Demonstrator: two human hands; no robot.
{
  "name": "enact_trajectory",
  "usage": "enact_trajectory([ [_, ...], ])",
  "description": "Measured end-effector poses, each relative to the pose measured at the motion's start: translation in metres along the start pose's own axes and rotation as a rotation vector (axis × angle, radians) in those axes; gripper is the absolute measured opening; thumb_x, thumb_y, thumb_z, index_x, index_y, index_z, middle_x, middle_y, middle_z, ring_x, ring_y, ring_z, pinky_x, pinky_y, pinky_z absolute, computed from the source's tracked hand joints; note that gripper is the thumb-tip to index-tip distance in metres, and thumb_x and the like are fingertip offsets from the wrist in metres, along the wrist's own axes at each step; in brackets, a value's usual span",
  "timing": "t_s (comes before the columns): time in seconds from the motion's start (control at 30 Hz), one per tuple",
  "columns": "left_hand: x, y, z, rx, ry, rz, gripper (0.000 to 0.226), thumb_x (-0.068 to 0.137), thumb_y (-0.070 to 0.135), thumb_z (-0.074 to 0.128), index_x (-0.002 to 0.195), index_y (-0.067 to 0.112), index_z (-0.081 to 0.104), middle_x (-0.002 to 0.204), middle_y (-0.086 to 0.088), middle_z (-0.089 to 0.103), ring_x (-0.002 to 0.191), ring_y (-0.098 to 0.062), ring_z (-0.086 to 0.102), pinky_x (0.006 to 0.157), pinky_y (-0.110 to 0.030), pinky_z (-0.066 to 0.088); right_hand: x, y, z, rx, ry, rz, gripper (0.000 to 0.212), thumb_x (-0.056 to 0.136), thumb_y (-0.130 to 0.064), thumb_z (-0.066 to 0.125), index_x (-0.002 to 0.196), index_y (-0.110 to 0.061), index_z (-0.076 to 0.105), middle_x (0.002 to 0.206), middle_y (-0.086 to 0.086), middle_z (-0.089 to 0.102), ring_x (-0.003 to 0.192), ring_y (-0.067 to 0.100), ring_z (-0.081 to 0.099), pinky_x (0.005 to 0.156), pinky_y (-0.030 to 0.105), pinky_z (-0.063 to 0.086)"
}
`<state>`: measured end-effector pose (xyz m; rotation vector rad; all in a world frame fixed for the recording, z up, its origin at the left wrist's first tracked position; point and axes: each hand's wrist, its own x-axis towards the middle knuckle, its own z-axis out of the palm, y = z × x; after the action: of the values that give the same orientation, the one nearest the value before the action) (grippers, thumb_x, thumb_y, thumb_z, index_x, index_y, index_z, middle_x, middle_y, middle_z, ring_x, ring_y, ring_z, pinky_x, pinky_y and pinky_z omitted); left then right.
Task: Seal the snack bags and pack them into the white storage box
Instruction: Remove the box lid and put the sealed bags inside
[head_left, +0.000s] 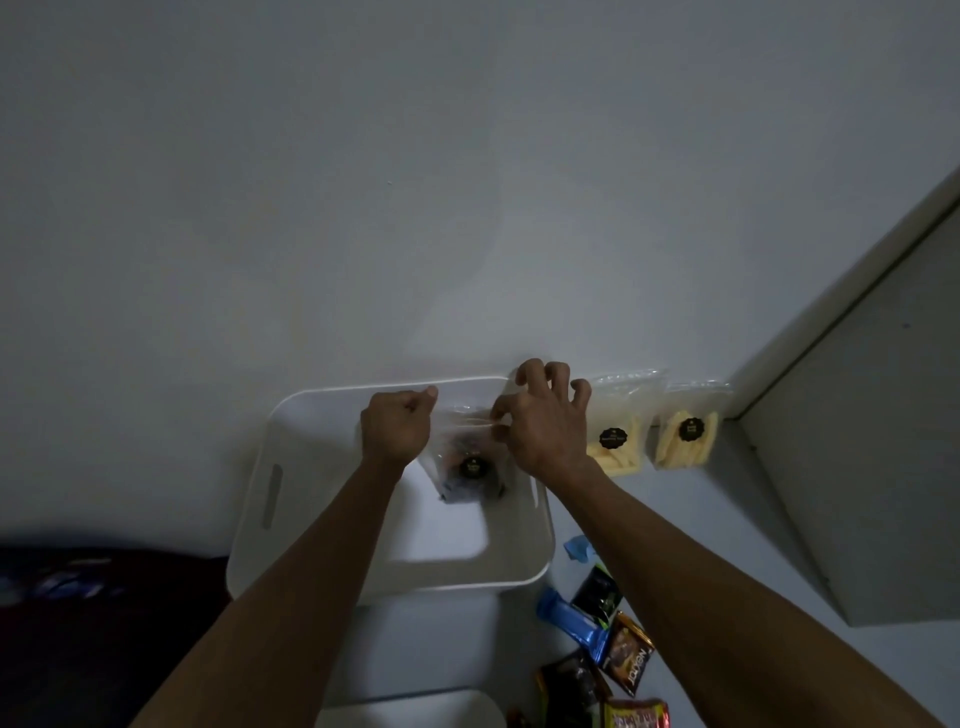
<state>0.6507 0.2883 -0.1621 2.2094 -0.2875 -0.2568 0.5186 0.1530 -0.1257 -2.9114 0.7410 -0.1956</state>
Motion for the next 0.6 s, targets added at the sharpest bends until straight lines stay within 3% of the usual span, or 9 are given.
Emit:
enact_trajectory([
  [0.1,-0.007,0.006,-0.008,0.053,0.037,0.031,0.049,0.09,0.05,0.057,0.069,0.008,0.069,0.072,-0.008,0.07,0.086,-0.029,0.067,0.082,-0.033,0.052,-0.004,0.001,-0.003,0.052,-0.015,0.017,0.036,0.08,-0.044,0.071,0.115,-0.035,0.068,0.131,0.001,0.039,0.127,0.028,0.028,0.103,0.046,0.025],
  [0.23,-0.025,0.018,-0.03,0.049,0.061,0.089,0.036,0.091,0.047,0.058,0.087,0.016,0.077,0.089,-0.006,0.075,0.096,-0.027,0.067,0.087,-0.031,0.049,-0.017,-0.003,-0.019,0.116,-0.001,0.076,0.048,0.079,-0.043,0.074,0.124,-0.035,0.062,0.132,-0.001,0.039,0.127,0.025,0.028,0.103,0.044,0.025],
  [0.43,-0.066,0.047,-0.069,-0.019,0.051,0.169,0.033,0.088,0.047,0.063,0.097,0.018,0.076,0.097,-0.004,0.074,0.095,-0.023,0.066,0.089,-0.032,0.05,-0.065,0.011,-0.077,0.257,0.046,0.227,0.047,0.079,-0.051,0.074,0.122,-0.035,0.063,0.132,-0.001,0.044,0.127,0.024,0.032,0.099,0.043,0.031],
  [0.6,-0.105,0.082,-0.057,-0.054,-0.03,0.275,0.033,0.087,0.046,0.065,0.102,0.018,0.074,0.096,-0.001,0.073,0.092,-0.019,0.066,0.089,-0.033,0.051,-0.113,0.054,-0.121,0.284,0.117,0.383,0.041,0.083,-0.043,0.073,0.121,-0.03,0.065,0.131,0.003,0.05,0.127,0.026,0.036,0.1,0.043,0.037],
])
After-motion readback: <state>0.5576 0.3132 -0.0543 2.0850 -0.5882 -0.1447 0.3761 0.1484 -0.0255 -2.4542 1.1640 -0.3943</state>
